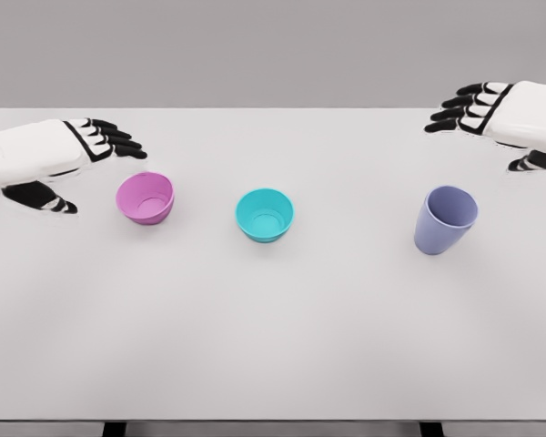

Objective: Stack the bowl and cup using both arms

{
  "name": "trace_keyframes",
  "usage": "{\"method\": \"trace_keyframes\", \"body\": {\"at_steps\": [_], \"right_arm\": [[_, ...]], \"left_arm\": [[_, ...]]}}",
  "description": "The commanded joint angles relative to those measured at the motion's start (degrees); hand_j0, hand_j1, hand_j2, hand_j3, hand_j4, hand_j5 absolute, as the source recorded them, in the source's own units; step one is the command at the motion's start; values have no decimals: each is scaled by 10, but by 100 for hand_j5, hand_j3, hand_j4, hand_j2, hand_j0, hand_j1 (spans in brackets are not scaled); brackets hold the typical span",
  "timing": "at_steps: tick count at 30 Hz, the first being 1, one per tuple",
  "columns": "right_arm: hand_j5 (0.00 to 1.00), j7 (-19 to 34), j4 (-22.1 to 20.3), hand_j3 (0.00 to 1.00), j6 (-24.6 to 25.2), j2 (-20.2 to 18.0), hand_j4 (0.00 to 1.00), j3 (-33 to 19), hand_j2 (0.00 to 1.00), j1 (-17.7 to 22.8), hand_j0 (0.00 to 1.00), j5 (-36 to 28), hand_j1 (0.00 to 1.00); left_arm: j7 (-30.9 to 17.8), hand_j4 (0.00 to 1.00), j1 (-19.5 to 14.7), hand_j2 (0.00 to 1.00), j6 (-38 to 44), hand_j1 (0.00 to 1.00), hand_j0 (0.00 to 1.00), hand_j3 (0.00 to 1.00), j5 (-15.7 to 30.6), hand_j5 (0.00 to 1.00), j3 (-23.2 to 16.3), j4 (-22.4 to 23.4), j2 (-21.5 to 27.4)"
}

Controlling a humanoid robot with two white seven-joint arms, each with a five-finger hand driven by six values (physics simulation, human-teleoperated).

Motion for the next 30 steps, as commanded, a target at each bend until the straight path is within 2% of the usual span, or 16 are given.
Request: {"method": "trace_keyframes", "body": {"at_steps": [1,2,4,5,9,11,12,14,27,30], "right_arm": [[100,0,0,100,2,-1,100,-35,100,0,100,-3,100],[100,0,0,100,2,-2,100,-36,100,0,100,-3,100],[100,0,-1,100,2,-4,100,-36,100,0,100,-3,100],[100,0,-1,100,2,-4,100,-37,100,0,100,-3,100],[100,0,0,100,2,-4,100,-36,100,3,100,-3,100],[100,0,1,100,2,0,100,-35,100,3,100,-3,100],[100,0,1,100,2,1,100,-35,100,4,100,-3,100],[100,0,2,100,2,1,100,-35,100,11,100,-3,100],[100,0,3,100,2,-4,100,-36,100,11,100,-3,100],[100,0,4,100,2,-3,100,-35,100,12,100,-3,100]], "left_arm": [[-18,100,0,100,67,100,100,100,12,100,-22,-9,-5],[-18,100,-33,100,103,100,100,100,3,100,-60,-7,-22],[-18,100,-78,100,160,100,100,100,-3,100,-131,-3,-35],[-18,100,-92,100,188,100,100,100,-2,100,-149,-4,-36],[-18,100,-106,100,244,100,100,100,-6,100,-161,-4,-42],[-18,100,-147,100,245,100,100,100,-6,100,-219,3,-42],[-18,100,-180,100,244,100,100,100,-3,100,-265,15,-43],[-18,100,-201,100,244,100,100,100,-1,100,-302,25,-45],[-18,100,-211,100,246,100,100,100,-1,100,-338,40,-52],[-18,100,-212,100,293,100,100,100,-1,100,-343,43,-53]]}}
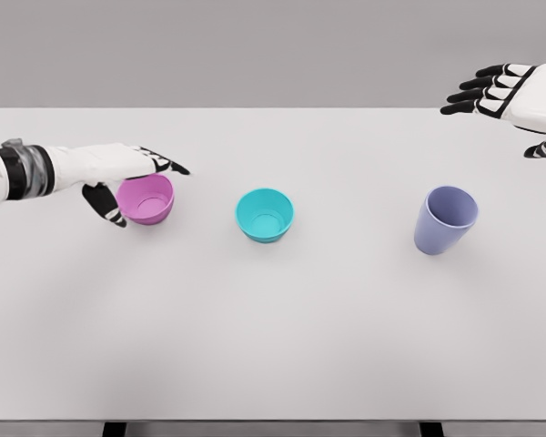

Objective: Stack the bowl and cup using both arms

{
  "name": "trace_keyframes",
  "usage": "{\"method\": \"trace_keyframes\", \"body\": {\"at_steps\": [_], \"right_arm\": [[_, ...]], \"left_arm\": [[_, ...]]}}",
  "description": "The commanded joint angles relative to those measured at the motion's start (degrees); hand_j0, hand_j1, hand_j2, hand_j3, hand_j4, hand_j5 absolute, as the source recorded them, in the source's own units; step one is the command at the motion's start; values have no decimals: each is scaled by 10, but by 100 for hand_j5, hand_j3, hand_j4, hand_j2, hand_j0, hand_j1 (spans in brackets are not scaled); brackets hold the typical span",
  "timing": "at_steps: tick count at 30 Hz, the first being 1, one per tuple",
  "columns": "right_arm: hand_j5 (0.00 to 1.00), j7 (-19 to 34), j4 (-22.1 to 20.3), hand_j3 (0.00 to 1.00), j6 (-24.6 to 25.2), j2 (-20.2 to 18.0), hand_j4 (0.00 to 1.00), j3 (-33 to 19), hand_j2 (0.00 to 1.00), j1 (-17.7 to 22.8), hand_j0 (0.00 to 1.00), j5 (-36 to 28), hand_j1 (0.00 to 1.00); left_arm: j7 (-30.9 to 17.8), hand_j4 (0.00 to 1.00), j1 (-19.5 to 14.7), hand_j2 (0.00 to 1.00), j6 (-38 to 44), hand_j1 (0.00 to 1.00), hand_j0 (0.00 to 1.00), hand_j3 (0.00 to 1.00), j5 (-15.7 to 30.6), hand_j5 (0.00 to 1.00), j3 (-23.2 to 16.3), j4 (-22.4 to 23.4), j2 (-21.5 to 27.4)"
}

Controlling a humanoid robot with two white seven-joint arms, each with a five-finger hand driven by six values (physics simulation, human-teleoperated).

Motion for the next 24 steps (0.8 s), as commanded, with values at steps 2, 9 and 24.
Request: {"method": "trace_keyframes", "body": {"at_steps": [2,9,24], "right_arm": [[100,0,1,100,2,0,100,-1,100,0,100,-2,100],[100,0,1,100,2,3,100,0,100,-1,100,-2,100],[100,0,0,100,2,1,100,1,100,-2,100,-2,100]], "left_arm": [[0,100,0,100,25,100,100,100,-2,100,-4,3,0],[0,100,-4,100,17,100,100,100,-40,100,-4,4,-1],[0,100,-5,100,-16,100,100,100,-117,100,-15,16,-23]]}}
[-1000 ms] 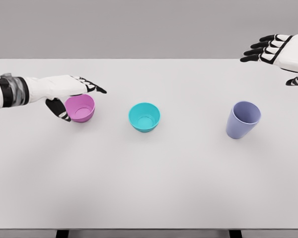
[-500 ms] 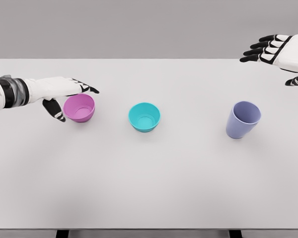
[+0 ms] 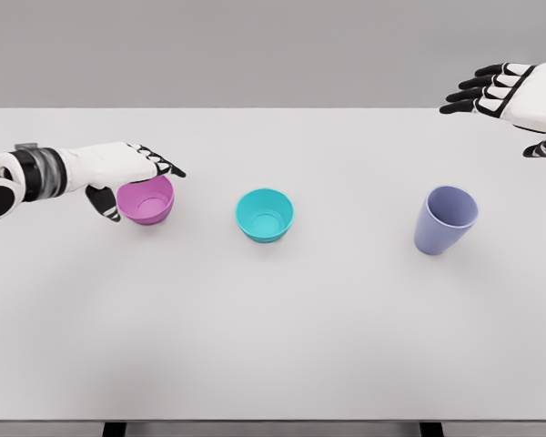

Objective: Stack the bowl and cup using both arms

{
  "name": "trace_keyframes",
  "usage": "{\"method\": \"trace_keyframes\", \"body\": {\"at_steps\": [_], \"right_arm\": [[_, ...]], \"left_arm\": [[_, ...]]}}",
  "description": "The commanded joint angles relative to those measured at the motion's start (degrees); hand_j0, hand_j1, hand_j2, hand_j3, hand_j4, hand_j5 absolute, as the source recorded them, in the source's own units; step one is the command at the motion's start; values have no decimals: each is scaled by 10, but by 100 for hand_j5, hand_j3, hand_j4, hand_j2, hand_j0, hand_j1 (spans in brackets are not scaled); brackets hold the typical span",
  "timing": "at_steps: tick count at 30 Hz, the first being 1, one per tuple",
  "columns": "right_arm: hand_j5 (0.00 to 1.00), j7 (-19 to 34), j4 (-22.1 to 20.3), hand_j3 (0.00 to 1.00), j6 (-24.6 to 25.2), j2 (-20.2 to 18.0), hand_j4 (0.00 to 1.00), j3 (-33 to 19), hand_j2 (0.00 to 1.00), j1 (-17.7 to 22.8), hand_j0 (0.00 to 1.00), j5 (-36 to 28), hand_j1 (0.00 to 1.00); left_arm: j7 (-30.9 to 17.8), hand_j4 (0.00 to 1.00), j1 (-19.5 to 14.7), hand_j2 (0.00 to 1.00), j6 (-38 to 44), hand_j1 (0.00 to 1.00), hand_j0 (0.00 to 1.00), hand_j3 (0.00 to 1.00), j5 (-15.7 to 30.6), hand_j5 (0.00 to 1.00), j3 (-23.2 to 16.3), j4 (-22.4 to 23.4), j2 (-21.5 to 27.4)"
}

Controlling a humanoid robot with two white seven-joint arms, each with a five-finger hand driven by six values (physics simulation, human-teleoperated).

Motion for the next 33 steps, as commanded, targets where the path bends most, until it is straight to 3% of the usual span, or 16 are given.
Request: {"method": "trace_keyframes", "body": {"at_steps": [1,17,33], "right_arm": [[100,0,0,100,2,-2,100,0,100,0,100,-2,100],[100,0,0,100,2,0,100,-1,100,2,100,-2,100],[100,0,1,100,2,-1,100,-1,100,2,100,-2,100]], "left_arm": [[0,100,0,100,-1,100,100,100,-4,100,0,3,-2],[0,100,5,100,-2,100,100,100,-20,100,0,50,-29],[0,100,8,100,-3,100,100,100,-26,100,-3,60,-39]]}}
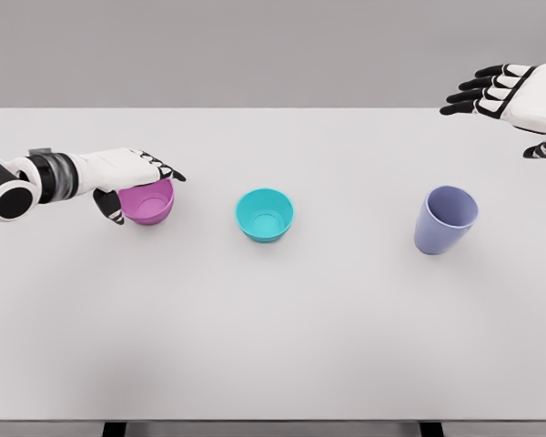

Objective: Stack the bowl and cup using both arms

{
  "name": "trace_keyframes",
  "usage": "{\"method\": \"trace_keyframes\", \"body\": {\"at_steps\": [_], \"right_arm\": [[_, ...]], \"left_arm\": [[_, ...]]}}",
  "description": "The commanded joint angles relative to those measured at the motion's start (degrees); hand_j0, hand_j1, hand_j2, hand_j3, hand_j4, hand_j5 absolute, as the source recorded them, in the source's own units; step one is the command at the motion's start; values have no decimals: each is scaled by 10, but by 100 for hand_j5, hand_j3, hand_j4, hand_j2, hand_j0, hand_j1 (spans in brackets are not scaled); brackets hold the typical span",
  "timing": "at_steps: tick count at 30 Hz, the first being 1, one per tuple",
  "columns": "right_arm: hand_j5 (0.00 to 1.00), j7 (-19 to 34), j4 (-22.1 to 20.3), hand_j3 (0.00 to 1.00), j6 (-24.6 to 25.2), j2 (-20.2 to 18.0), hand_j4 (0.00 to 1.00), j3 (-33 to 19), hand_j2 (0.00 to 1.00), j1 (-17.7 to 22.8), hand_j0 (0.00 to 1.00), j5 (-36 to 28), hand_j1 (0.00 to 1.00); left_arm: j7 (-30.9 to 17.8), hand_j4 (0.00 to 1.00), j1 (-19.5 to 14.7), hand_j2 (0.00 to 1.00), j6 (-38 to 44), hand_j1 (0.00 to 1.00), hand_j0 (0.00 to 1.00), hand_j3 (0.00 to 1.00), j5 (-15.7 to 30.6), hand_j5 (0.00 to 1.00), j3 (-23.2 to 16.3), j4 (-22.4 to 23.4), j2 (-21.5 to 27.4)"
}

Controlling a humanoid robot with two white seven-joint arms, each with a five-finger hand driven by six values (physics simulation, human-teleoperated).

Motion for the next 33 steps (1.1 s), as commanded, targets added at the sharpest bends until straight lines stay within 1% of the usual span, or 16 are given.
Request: {"method": "trace_keyframes", "body": {"at_steps": [1,14,17,23,25,26,29,33], "right_arm": [[100,0,0,100,2,0,100,0,100,0,100,-2,100],[100,0,0,100,2,3,100,1,100,-2,100,-2,100],[100,0,0,100,2,3,100,1,100,-1,100,-2,100],[100,0,-1,100,2,5,100,4,100,6,100,-2,100],[100,0,-1,100,2,5,100,5,100,6,100,-2,100],[100,0,-1,100,2,6,100,7,100,6,100,-2,100],[100,0,-1,100,2,6,100,8,100,6,100,-2,100],[100,0,0,100,2,6,100,8,100,6,100,-2,100]], "left_arm": [[0,100,0,100,0,100,100,100,-2,100,0,4,-3],[0,100,5,100,0,100,100,100,-6,100,-1,5,-4],[0,100,4,100,0,100,100,100,-8,100,-1,25,-16],[0,100,5,100,0,100,100,100,-17,100,-1,26,-16],[0,94,5,94,0,94,94,94,-18,94,-1,26,-16],[0,85,5,85,0,85,85,85,-18,85,-1,26,-16],[0,75,9,75,0,75,75,75,-19,75,-1,26,-16],[0,71,9,71,0,71,71,71,-19,71,-1,23,-16]]}}
